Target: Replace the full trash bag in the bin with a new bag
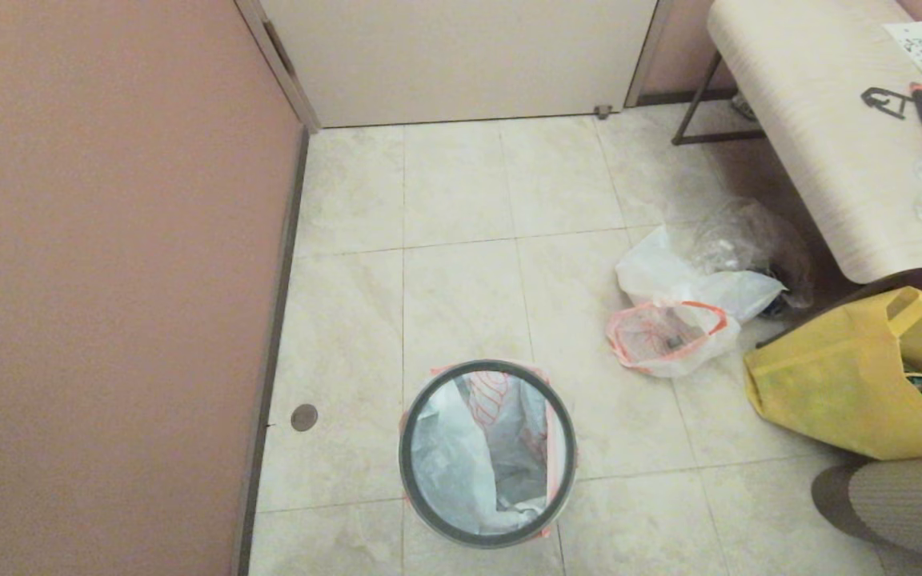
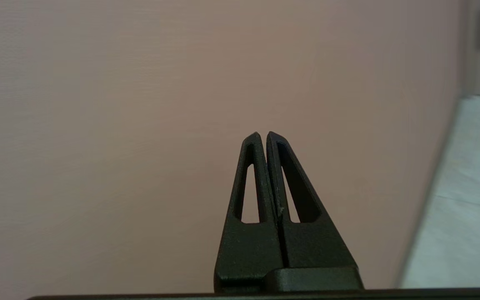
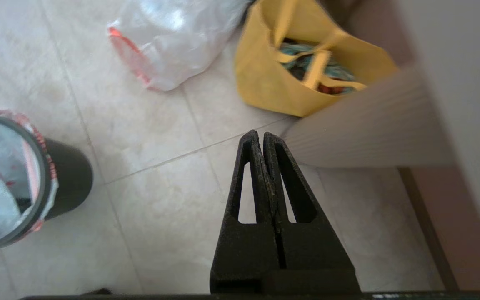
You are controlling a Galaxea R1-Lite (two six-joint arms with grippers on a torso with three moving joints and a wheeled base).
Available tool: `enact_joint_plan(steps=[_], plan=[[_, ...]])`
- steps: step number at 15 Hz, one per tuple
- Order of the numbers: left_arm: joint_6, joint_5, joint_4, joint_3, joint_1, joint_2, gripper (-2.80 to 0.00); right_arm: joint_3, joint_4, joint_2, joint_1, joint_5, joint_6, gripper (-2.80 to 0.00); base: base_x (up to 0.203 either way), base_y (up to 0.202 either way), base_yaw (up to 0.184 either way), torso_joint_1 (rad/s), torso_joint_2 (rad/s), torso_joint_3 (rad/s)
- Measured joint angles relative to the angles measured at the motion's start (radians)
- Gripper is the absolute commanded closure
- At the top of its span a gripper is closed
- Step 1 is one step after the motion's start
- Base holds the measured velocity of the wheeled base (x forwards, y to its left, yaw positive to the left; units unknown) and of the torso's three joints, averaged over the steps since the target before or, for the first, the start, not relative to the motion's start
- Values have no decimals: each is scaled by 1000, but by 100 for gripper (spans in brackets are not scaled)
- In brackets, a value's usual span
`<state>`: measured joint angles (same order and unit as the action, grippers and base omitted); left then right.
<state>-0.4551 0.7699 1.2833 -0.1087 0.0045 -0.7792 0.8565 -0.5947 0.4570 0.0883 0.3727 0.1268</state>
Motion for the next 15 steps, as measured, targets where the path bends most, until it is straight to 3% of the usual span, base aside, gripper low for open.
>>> enact_joint_plan(steps=[4,7,11,15], plan=[[16,11,-208,18,41,252,0,-60,-21,-160,-41,-20,-40,0,0,0,0,0,0,0],[70,10,-358,68,7,402,0,-139,-20,-255,-69,-92,-76,0,0,0,0,0,0,0],[152,9,-537,96,-18,536,0,-264,-14,-379,-83,-123,-114,0,0,0,0,0,0,0],[254,-76,-759,106,-14,684,0,-342,14,-445,-86,-155,-91,0,0,0,0,0,0,0]])
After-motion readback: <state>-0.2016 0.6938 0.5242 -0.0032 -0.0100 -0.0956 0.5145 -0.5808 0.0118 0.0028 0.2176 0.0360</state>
